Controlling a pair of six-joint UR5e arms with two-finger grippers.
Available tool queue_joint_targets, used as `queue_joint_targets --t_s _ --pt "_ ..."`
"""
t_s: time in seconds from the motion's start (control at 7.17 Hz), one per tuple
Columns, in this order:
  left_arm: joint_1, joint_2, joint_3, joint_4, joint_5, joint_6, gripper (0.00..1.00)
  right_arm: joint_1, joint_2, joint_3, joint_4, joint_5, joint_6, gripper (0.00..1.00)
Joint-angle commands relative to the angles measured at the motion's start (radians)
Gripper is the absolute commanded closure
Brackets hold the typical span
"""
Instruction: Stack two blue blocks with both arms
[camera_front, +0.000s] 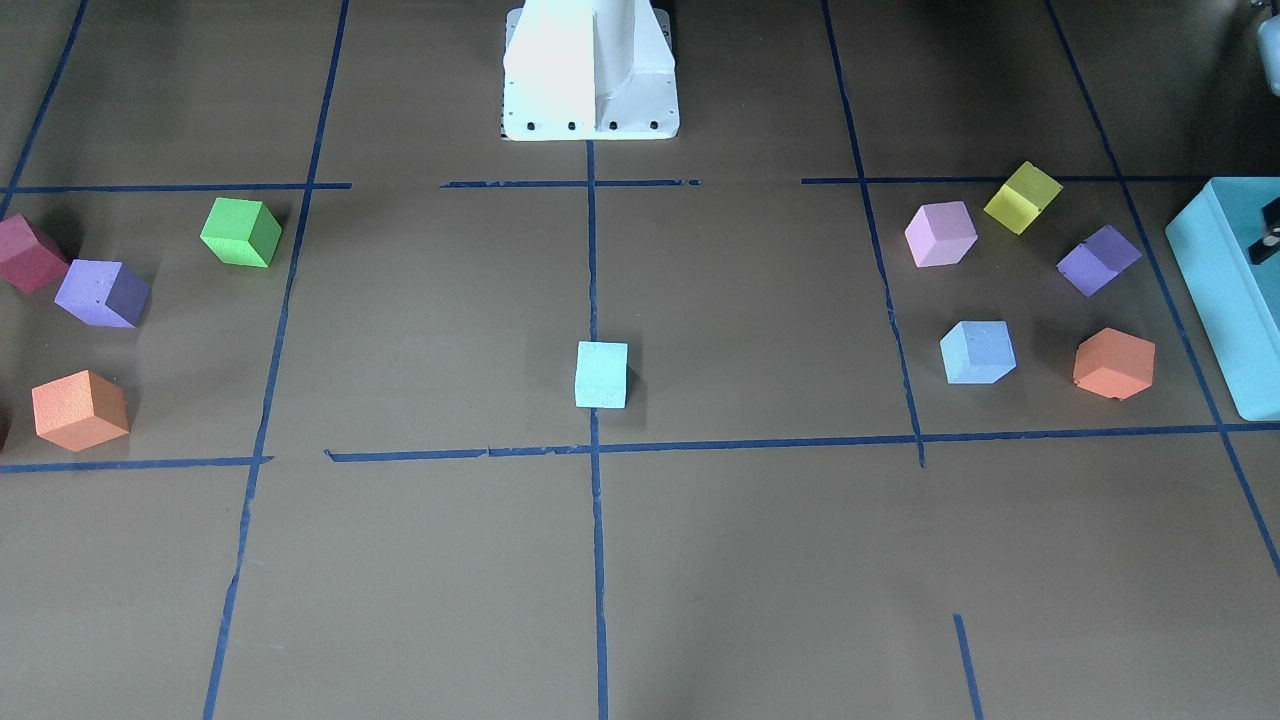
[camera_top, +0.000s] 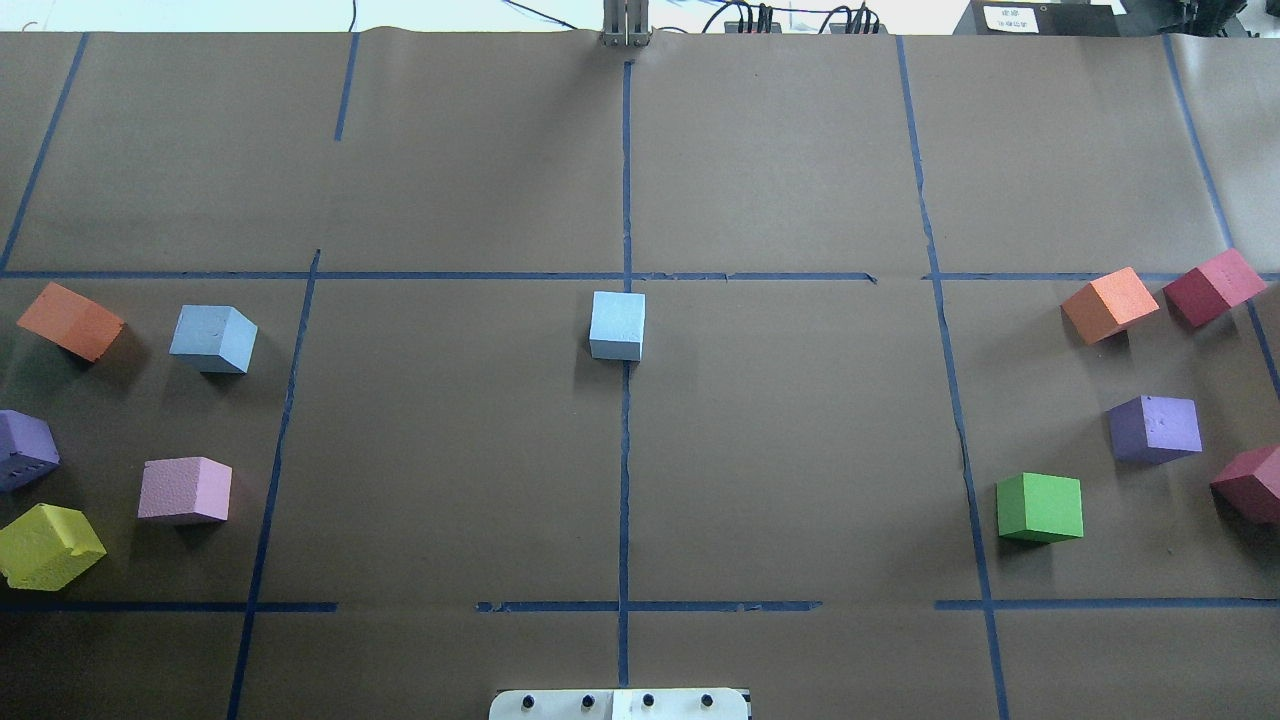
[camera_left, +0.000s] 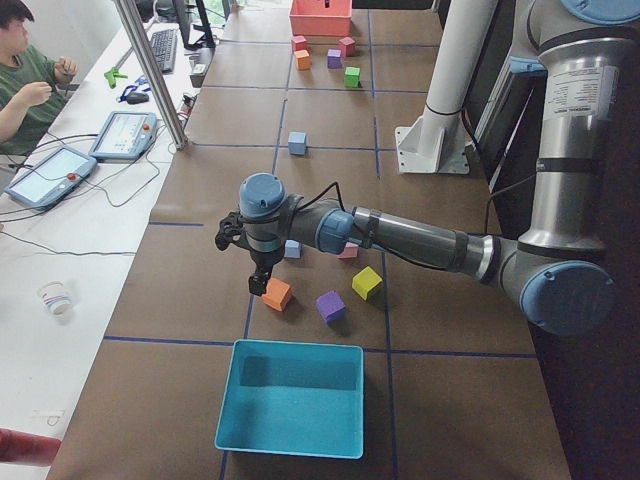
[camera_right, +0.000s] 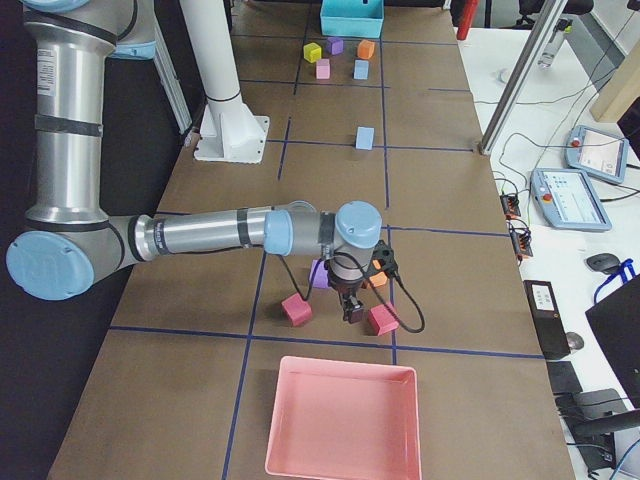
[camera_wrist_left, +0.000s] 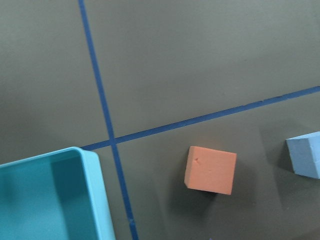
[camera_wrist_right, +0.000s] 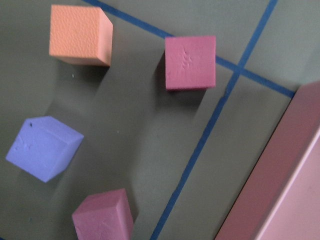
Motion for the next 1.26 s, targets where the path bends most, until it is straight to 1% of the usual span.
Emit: queue_joint_targets --t_s 0.0,0.14,0.28,0.42,0.56,0.7,1.12 --pt "0.18 -0.015 0.036 -0.177 0.009 -0.242 0.0 0.02 -0.066 0.012 0.046 0.004 0.013 0.01" --pt "0.237 -0.034 0.094 -0.299 0.032 -0.354 0.0 0.018 -0.065 0.012 0.049 0.006 0.014 0.0" --pt "0.296 -0.063 0.137 -0.373 0.086 -0.44 0.0 0.018 -0.066 0.012 0.052 0.006 0.014 0.0" --pt "0.354 -0.087 0.14 -0.378 0.136 -0.514 0.0 0.018 -0.066 0.01 0.052 0.006 0.014 0.0" --pt "0.409 -0.122 0.141 -0.378 0.167 -0.636 0.0 0.018 -0.066 0.01 0.052 0.006 0.014 0.0" --pt "0.439 -0.134 0.142 -0.378 0.173 -0.687 0.0 0.018 -0.066 0.009 0.052 0.006 0.014 0.0" --pt "0.456 -0.133 0.171 -0.378 0.175 -0.689 0.0 0.018 -0.068 0.006 0.052 0.006 0.014 0.0"
